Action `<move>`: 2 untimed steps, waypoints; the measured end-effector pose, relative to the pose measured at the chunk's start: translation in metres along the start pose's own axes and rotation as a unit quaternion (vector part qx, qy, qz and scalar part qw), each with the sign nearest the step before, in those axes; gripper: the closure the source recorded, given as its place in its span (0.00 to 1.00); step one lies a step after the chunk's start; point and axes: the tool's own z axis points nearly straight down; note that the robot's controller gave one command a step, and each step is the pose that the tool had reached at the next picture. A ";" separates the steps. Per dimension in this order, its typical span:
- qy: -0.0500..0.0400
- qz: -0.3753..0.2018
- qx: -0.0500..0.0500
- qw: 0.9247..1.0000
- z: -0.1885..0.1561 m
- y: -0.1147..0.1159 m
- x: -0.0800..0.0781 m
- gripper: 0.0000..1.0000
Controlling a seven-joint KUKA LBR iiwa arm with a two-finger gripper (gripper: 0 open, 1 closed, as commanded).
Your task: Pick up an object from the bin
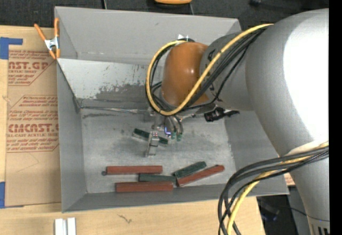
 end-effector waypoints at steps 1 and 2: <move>0.000 0.076 -0.001 0.997 0.009 -0.007 -0.002 1.00; 0.000 0.076 -0.001 0.997 0.009 -0.007 -0.002 1.00</move>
Offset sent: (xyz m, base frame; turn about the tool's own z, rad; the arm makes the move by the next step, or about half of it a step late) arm 0.0000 0.0000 0.0000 0.0000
